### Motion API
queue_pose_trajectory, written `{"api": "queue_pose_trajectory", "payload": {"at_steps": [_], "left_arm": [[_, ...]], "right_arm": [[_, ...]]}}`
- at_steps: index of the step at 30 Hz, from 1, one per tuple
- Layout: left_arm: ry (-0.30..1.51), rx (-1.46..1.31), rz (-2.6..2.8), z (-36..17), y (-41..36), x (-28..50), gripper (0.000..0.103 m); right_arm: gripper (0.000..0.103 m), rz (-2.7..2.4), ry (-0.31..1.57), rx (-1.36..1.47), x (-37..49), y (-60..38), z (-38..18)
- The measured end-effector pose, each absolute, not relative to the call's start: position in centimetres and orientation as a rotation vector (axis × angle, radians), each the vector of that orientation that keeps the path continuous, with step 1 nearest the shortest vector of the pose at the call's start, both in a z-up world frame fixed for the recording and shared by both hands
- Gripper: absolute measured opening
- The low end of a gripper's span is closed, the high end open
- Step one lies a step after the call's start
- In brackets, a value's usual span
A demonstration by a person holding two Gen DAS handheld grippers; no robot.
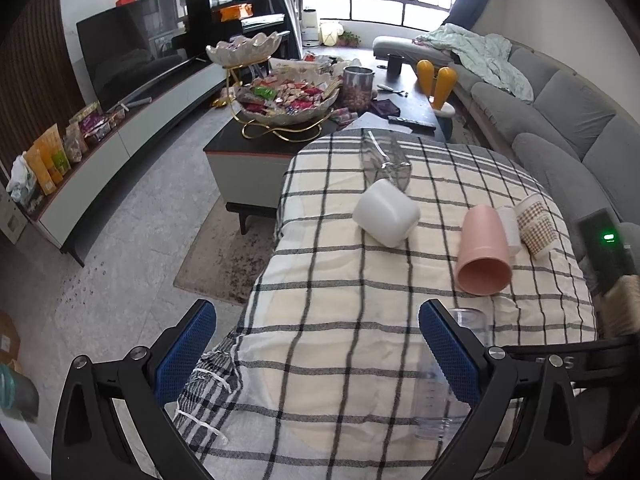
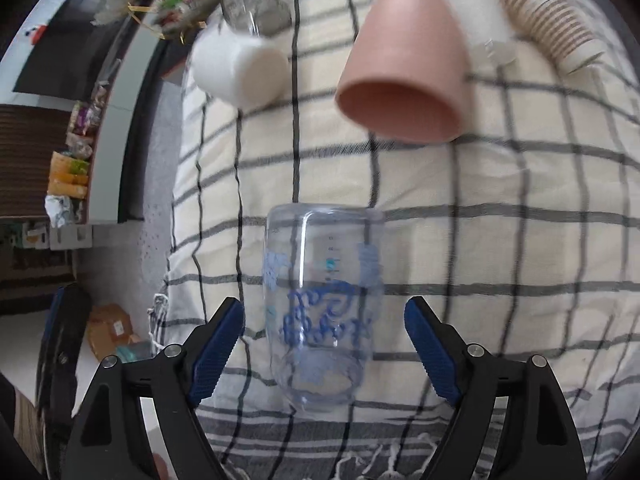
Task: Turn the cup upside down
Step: 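Lift the bottle with the right gripper and carry it toward the left gripper, then grasp the bottle with the left gripper while the right gripper releases it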
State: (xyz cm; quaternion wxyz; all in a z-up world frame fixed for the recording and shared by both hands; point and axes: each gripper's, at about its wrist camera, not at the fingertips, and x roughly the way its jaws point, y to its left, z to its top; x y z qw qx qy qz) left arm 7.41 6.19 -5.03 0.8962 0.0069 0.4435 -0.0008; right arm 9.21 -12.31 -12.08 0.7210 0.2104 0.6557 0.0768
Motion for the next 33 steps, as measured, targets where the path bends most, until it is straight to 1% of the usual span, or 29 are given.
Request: {"api": "queue_pose_trajectory", "payload": {"at_steps": [4,9,14,20,26,33], "left_arm": [[0.925,0.038,-0.021,-4.9,4.1,6.8,0.103],[0.948,0.091,-0.071,-5.6,0.0,6.4,0.103],[0.960,0.130,-0.106,-6.6,-3.6,6.5,0.103],[1.024,0.175,-0.109,-9.4,-5.6,7.6,0.103],[1.156,0.224,-0.132,-12.4,-6.3,8.6,0.103],[1.286,0.271,-0.135,-14.6,-7.5,10.5,0.103]], "right_arm": [[0.083,0.064,1.301,0.425,6.5,-15.3,-9.3],[0.088,-0.102,1.150,0.362,2.8,-19.3,-7.3],[0.089,-0.210,1.071,0.334,0.8,-23.1,-6.6],[0.090,-0.296,0.992,0.308,-0.8,-24.9,-6.4],[0.090,-0.271,0.986,0.292,-0.2,-24.6,-7.4],[0.090,-0.220,1.055,0.355,1.3,-25.0,-10.2]]}}
